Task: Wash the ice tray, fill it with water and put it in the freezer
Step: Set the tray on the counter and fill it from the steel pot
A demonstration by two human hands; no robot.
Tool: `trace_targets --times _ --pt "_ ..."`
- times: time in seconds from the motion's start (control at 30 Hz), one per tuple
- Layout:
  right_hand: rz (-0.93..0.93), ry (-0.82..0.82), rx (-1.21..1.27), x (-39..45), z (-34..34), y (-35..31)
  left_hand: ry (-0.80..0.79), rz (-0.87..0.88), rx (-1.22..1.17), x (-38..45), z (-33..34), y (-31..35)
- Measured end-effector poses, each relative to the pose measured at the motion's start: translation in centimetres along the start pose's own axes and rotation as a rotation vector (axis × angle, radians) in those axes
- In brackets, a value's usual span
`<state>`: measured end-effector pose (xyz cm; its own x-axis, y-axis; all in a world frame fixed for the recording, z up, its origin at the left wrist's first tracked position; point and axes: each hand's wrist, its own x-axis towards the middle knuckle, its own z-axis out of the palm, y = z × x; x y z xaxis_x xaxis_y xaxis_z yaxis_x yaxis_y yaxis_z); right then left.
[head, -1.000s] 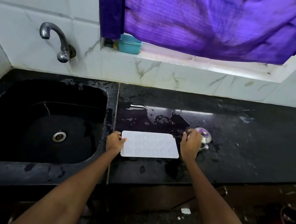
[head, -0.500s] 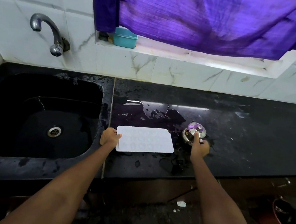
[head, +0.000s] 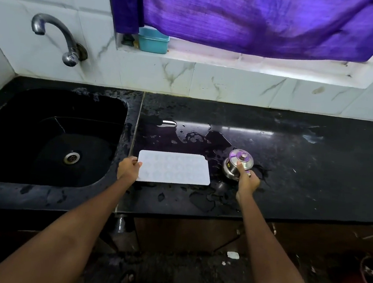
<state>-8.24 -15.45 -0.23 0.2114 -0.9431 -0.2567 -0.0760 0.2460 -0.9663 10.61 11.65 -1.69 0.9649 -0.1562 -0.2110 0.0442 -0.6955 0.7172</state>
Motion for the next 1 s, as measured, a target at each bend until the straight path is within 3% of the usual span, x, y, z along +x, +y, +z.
trace_targets --times 0.3,0.67,0.83,1.0 --pt "-0.062 -0.181 0.061 2.3 -1.0 -2.3 0.143 -0.043 -0.137 -2.0 -0.2 -0.4" --pt "-0.175 -0.610 -0.073 -2.6 7.1 -5.9 -0.013 -0.155 -0.205 0.4 -0.9 -1.2" --pt "-0.173 -0.663 -0.136 -5.6 11.5 -4.8 -0.155 -0.209 -0.251 1.6 -0.5 -2.5" --pt "-0.193 -0.698 -0.212 -6.6 13.7 -4.3 -0.183 -0.161 -0.242 2.2 -0.9 -2.4"
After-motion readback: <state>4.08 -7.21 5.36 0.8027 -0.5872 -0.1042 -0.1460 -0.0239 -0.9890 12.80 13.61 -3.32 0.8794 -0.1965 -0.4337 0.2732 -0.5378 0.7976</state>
